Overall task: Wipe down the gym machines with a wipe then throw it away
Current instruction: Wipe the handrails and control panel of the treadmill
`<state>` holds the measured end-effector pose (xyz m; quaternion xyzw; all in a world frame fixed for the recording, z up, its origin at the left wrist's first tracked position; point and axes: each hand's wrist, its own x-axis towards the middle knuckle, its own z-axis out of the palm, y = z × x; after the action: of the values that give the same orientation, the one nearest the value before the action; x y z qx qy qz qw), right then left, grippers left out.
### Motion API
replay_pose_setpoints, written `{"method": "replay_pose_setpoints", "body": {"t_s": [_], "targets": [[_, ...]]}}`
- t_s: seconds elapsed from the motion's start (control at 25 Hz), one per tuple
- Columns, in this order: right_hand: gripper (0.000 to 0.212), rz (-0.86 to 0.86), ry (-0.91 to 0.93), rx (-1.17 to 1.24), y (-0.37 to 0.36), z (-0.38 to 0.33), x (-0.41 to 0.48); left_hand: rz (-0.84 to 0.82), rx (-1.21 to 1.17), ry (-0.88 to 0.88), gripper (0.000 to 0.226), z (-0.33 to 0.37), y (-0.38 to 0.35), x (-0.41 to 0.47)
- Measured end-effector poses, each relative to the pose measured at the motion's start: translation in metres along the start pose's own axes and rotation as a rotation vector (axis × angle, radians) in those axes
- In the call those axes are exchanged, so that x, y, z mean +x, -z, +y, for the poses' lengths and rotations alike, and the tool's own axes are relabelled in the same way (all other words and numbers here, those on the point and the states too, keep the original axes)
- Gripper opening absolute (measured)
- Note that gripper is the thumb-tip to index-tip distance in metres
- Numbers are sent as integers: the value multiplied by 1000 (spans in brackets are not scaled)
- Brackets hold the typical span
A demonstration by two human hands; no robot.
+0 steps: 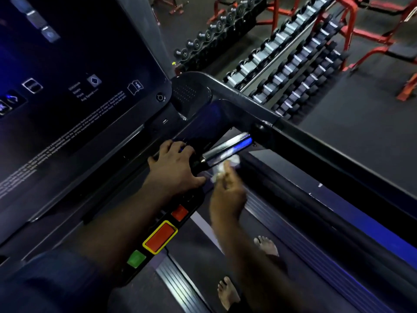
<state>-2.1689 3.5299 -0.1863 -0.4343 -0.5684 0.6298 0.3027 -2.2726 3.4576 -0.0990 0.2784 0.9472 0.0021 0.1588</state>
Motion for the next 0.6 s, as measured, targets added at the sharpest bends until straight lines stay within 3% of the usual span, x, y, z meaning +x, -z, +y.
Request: {"method": "replay_pose_setpoints", "body": {"t_s": [0.08, 0.2, 0.36, 0.48, 0.52, 0.6], "targets": [[34, -126, -309, 338, -13, -4, -23, 4, 2, -8, 84, -1, -1, 1], [29, -127, -633, 853, 1, -31, 40, 14, 1, -6, 85, 0, 0, 2], [22, -91, -786, 994, 24, -57, 93, 9, 11, -4, 86, 0, -1, 2], [16, -274, -778, 987, 5, -47, 41, -4, 15, -4, 87, 0, 1, 2], [19, -342, -763, 987, 2, -47, 28, -4, 13, -1, 87, 1, 1, 1], [45, -320, -817, 974, 12, -49, 39, -2, 11, 0, 86, 2, 3, 0]]}}
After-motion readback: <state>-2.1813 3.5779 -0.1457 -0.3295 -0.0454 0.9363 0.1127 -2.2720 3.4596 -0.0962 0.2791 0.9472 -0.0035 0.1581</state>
